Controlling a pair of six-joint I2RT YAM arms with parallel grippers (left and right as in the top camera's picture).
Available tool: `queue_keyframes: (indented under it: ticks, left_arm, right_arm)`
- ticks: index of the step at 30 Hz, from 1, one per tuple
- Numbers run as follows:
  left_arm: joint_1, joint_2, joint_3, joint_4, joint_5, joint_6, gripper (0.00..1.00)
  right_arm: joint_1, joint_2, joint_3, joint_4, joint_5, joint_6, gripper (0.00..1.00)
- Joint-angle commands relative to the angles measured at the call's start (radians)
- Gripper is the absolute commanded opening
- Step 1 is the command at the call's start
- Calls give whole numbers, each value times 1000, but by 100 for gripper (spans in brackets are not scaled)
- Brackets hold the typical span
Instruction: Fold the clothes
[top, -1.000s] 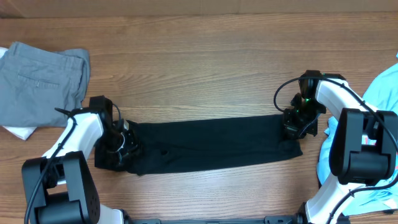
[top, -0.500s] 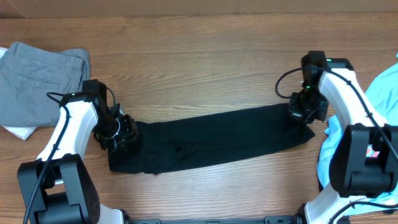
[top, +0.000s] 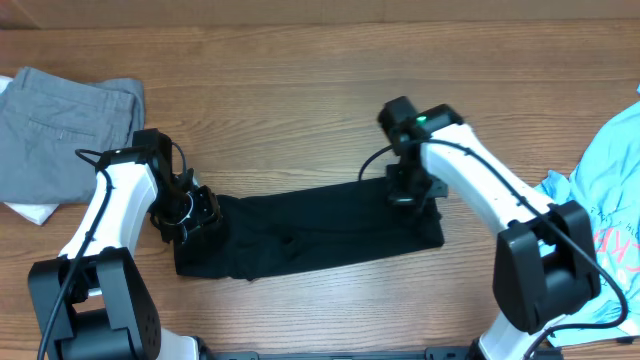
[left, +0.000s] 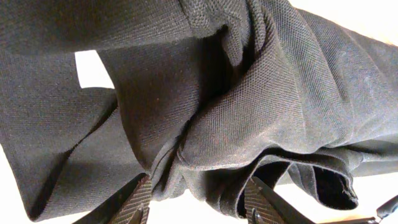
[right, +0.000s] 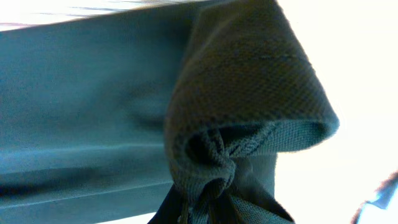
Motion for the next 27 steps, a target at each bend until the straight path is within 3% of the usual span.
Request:
queue_keyframes:
  ticks: [1,11,27]
  left_arm:
    - [5,-17,13,-3,-6,19,52]
    - [5,-17,13,-3,-6,20,52]
    - [5,-17,13,-3,-15,23,52]
  right_arm:
    - [47,-19,18,25,-29,28,4]
    - [135,-19,18,119,-89,24,4]
    - [160,-19,18,109,-105,20,4]
